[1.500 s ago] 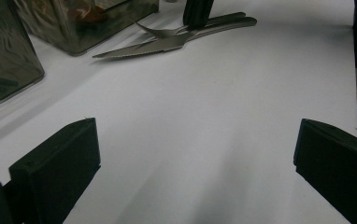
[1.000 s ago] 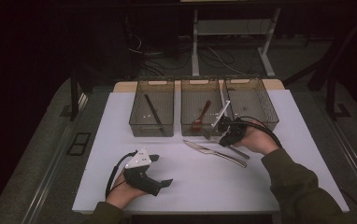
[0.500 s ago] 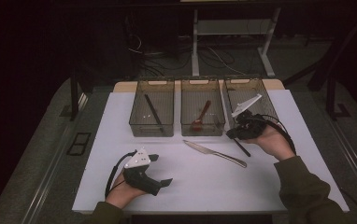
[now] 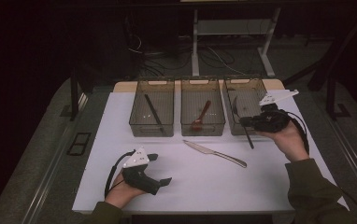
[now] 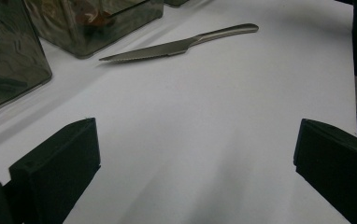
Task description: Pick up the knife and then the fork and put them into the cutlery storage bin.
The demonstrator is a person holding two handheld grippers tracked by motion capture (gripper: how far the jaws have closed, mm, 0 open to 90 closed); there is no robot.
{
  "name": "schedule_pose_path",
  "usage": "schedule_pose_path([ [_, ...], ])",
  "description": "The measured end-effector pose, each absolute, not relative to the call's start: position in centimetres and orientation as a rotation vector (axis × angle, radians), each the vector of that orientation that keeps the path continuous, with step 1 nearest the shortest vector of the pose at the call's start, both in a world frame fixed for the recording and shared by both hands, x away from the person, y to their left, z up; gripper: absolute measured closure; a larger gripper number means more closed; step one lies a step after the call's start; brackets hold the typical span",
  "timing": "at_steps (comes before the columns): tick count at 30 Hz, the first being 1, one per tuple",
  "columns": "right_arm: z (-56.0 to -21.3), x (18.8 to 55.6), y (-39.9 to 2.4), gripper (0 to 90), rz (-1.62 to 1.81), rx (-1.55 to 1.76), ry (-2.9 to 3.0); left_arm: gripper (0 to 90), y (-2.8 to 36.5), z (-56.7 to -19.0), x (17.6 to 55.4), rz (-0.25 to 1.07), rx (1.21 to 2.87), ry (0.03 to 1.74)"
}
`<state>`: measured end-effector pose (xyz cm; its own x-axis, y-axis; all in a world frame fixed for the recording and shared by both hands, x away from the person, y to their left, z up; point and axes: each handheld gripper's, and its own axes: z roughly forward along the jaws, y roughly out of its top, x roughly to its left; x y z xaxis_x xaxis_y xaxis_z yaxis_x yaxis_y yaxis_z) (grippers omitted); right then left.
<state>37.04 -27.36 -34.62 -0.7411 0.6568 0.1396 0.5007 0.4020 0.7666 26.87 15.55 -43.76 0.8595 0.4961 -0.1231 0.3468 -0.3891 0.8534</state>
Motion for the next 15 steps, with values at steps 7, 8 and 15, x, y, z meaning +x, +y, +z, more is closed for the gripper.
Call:
schedule_pose_path([
  [7,-33.8,37.1,-29.4,84.2,1.339,1.086,2.344,0.0,15.7,-43.8,26.9,0.188,2.013,0.619],
  [8,-33.6,37.1,-29.6,84.2,1.347,1.091,2.325,0.0,15.7,-43.8,27.0,0.189,2.013,0.618],
  [15,-32.2,38.2,-31.1,84.2,1.363,1.125,2.232,0.0,15.7,-43.8,27.0,0.190,2.011,0.619],
])
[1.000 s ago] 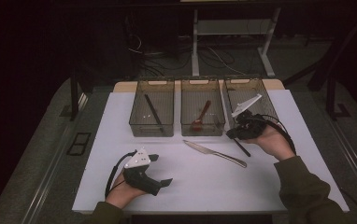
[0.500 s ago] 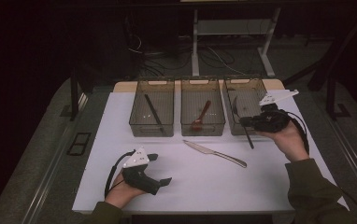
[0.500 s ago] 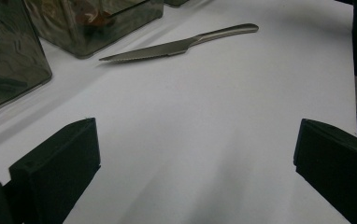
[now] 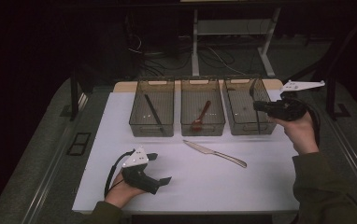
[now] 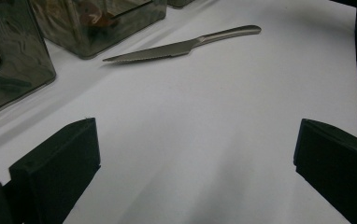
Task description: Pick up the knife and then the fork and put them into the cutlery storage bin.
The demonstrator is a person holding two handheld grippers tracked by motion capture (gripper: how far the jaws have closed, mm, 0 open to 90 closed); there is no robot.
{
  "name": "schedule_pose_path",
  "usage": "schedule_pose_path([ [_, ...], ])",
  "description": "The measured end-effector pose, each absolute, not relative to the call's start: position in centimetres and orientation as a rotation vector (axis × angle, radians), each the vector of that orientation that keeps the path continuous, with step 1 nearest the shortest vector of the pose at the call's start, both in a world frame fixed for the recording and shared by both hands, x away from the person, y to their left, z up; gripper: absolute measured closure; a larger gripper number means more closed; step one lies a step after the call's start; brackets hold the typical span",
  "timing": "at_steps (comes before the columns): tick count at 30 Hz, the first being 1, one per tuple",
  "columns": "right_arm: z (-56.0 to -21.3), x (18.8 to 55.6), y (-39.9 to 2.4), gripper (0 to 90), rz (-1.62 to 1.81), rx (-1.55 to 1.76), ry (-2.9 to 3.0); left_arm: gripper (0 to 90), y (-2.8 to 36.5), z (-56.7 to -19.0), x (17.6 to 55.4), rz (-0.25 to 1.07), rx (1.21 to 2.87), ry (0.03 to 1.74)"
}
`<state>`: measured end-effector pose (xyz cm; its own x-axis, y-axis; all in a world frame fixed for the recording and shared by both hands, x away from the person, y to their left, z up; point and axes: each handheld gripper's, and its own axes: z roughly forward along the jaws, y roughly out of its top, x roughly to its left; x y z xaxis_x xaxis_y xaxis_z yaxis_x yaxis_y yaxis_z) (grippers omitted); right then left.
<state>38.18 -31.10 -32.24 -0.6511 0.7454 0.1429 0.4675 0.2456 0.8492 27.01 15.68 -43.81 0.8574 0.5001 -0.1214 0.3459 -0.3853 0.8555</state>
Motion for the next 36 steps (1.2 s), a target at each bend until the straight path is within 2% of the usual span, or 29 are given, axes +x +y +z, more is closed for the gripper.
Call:
schedule_pose_path([
  [7,-30.8,40.3,-31.9,84.2,1.320,1.159,2.160,0.0,15.6,-43.8,27.0,0.186,2.012,0.617],
  [13,-31.0,42.5,-32.4,84.2,1.247,1.211,2.113,0.0,15.6,-43.8,27.0,0.186,2.012,0.616],
  [22,-32.8,44.7,-32.9,84.2,1.150,1.266,2.115,0.0,15.6,-43.8,26.9,0.184,2.008,0.614],
  [36,-36.3,45.7,-33.7,84.2,0.978,1.312,2.220,0.0,15.4,-43.8,26.9,0.179,2.006,0.610],
])
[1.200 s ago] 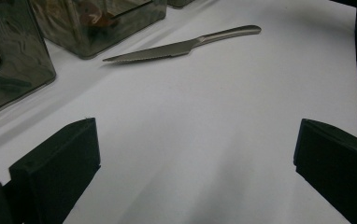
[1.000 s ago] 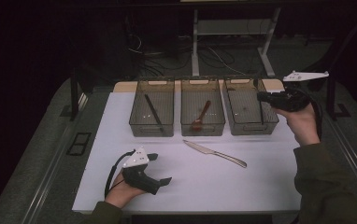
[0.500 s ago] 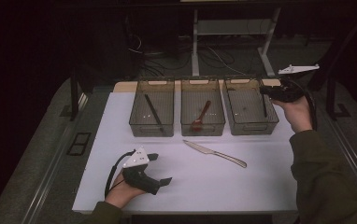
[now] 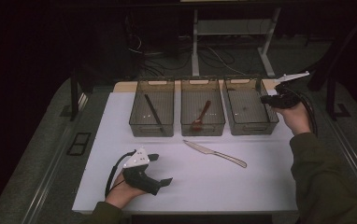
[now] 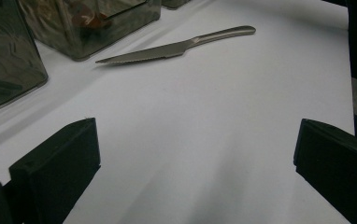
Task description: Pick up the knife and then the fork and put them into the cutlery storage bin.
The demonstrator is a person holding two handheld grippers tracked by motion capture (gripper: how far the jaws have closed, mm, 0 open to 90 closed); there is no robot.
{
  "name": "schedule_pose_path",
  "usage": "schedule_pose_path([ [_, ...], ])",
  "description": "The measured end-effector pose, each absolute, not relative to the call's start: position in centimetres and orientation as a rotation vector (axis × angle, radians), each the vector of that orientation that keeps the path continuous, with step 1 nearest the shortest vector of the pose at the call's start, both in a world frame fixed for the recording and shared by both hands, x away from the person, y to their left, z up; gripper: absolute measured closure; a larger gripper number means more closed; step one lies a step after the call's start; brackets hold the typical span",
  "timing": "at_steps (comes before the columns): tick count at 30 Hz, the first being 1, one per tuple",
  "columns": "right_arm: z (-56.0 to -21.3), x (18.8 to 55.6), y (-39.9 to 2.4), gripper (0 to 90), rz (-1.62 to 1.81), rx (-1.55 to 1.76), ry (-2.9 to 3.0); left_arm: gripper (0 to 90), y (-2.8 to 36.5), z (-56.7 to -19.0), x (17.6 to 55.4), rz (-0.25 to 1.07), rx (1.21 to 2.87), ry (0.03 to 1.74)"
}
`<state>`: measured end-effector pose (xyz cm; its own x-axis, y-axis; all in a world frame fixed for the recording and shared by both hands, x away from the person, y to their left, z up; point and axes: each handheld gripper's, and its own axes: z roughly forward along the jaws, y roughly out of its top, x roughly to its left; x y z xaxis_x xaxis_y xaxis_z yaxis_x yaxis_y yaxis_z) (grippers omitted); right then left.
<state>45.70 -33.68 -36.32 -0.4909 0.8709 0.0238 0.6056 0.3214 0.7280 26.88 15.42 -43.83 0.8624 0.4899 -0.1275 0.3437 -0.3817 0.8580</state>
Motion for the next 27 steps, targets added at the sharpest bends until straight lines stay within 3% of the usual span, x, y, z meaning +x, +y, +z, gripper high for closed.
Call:
schedule_pose_path([
  [27,-39.1,47.2,-32.3,80.9,0.808,1.329,2.395,0.0,15.4,-43.9,26.8,0.168,2.016,0.599],
])
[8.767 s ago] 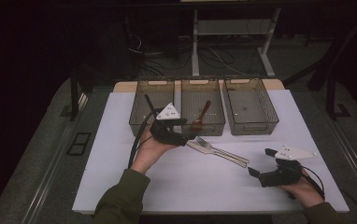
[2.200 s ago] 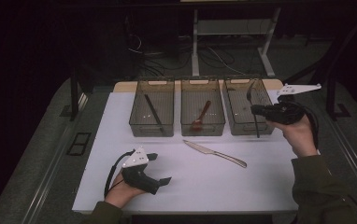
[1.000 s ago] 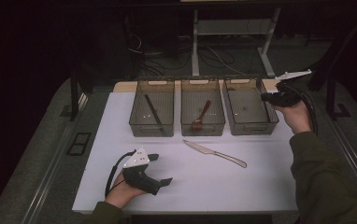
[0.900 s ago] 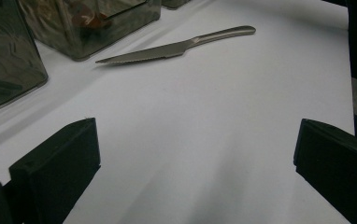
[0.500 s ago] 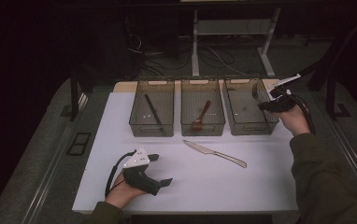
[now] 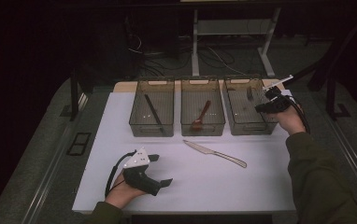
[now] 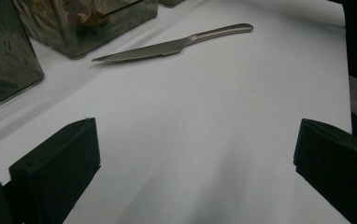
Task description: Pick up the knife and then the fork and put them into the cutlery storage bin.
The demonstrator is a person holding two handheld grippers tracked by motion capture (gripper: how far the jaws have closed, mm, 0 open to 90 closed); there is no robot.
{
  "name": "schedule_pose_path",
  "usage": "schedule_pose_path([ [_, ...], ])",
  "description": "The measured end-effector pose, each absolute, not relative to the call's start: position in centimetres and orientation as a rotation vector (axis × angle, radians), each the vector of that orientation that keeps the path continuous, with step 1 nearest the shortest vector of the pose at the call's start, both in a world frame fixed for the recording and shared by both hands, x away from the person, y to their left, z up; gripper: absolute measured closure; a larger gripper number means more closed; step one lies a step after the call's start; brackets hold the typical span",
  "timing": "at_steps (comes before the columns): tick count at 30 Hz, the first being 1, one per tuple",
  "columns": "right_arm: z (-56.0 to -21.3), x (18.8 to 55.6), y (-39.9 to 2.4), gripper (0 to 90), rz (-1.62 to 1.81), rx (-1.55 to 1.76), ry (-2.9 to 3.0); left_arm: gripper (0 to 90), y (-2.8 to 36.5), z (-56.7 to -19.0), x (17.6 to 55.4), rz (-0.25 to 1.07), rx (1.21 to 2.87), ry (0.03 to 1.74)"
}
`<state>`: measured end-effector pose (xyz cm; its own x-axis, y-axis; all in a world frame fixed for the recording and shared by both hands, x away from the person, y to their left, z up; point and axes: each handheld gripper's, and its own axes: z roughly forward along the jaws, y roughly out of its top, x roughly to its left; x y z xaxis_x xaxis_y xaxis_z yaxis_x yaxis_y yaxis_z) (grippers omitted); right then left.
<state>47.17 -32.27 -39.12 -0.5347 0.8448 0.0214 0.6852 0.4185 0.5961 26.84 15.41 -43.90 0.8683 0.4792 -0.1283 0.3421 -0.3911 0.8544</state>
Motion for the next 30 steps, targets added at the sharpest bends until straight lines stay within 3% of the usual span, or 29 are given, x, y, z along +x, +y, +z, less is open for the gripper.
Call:
schedule_pose_path([
  [12,-37.9,46.3,-32.7,45.0,0.984,1.367,2.366,0.0,15.5,-43.9,26.8,0.164,2.013,0.607],
  [19,-36.3,44.4,-32.8,40.6,1.113,1.301,2.338,0.0,15.4,-43.9,26.8,0.161,2.015,0.605],
  [30,-35.1,40.2,-31.4,40.8,1.228,1.192,2.337,0.0,15.4,-43.9,26.8,0.161,2.014,0.607],
])
